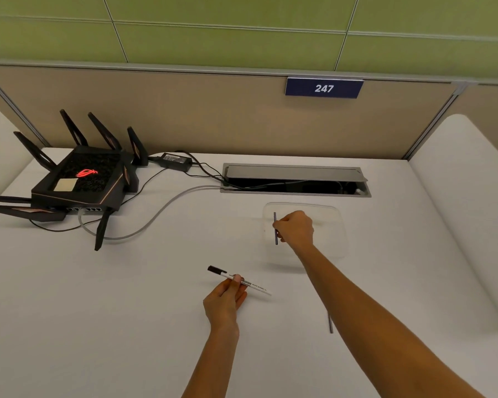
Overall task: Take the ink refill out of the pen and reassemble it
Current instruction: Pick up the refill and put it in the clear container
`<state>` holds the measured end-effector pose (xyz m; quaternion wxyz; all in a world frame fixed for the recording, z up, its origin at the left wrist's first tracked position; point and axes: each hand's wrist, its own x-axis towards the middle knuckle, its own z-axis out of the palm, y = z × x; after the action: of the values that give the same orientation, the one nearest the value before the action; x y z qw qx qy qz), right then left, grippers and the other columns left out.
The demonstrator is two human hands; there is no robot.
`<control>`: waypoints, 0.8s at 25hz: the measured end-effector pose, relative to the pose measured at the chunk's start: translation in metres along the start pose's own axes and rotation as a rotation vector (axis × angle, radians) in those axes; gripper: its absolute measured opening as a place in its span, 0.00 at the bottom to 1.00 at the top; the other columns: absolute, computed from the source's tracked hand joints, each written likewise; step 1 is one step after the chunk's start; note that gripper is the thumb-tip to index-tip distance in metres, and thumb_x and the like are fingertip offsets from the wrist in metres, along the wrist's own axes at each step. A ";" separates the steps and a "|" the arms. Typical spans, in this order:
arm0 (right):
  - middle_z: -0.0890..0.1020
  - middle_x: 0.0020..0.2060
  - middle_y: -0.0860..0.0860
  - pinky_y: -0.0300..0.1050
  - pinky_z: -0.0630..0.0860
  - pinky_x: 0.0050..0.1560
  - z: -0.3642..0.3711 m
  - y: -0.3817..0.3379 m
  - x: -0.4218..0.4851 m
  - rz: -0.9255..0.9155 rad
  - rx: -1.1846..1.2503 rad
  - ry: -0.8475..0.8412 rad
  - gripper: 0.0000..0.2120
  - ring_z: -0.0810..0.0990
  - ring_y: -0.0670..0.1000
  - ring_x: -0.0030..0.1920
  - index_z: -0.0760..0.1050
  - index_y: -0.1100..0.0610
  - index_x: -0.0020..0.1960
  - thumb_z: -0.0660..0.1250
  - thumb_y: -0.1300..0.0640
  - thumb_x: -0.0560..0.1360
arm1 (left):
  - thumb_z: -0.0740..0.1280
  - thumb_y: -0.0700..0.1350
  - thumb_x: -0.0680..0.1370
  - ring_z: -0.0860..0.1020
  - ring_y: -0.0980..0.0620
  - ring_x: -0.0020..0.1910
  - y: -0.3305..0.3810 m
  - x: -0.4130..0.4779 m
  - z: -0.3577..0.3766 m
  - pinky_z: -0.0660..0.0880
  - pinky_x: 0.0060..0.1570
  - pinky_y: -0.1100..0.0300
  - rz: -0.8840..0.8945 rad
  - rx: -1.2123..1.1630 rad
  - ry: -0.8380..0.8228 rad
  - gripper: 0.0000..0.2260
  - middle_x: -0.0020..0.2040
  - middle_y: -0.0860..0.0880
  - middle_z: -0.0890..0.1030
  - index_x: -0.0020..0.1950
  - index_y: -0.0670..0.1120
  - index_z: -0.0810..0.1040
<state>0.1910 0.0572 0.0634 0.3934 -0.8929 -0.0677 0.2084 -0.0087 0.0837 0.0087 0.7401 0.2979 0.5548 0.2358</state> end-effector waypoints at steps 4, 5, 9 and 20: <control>0.84 0.39 0.59 0.48 0.83 0.42 0.024 0.010 0.027 0.083 -0.129 -0.072 0.06 0.84 0.57 0.36 0.76 0.63 0.39 0.71 0.61 0.69 | 0.72 0.38 0.73 0.84 0.46 0.46 0.000 0.010 -0.005 0.81 0.42 0.58 -0.016 -0.019 -0.007 0.09 0.47 0.41 0.85 0.51 0.35 0.82; 0.84 0.40 0.59 0.49 0.83 0.43 0.028 0.013 0.032 0.090 -0.151 -0.080 0.07 0.84 0.57 0.37 0.73 0.61 0.37 0.70 0.61 0.69 | 0.72 0.38 0.73 0.83 0.45 0.46 0.000 0.013 -0.005 0.81 0.42 0.58 -0.019 -0.023 -0.009 0.10 0.47 0.41 0.85 0.52 0.35 0.82; 0.84 0.41 0.59 0.49 0.83 0.45 0.041 0.022 0.046 0.099 -0.202 -0.113 0.10 0.84 0.58 0.39 0.70 0.59 0.35 0.70 0.59 0.70 | 0.72 0.38 0.73 0.83 0.46 0.45 0.003 0.013 -0.005 0.80 0.44 0.58 -0.015 -0.018 -0.004 0.10 0.47 0.41 0.84 0.52 0.35 0.81; 0.78 0.35 0.55 0.47 0.80 0.41 0.044 0.026 0.041 0.085 -0.207 -0.094 0.15 0.83 0.58 0.40 0.66 0.57 0.32 0.71 0.57 0.71 | 0.72 0.38 0.73 0.83 0.45 0.44 0.004 0.005 -0.005 0.79 0.48 0.54 -0.033 -0.016 0.007 0.10 0.46 0.41 0.84 0.53 0.35 0.81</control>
<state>0.2086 0.0809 0.0049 0.2865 -0.9200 -0.0695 0.2583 -0.0120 0.0909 0.0068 0.7443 0.2817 0.5606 0.2290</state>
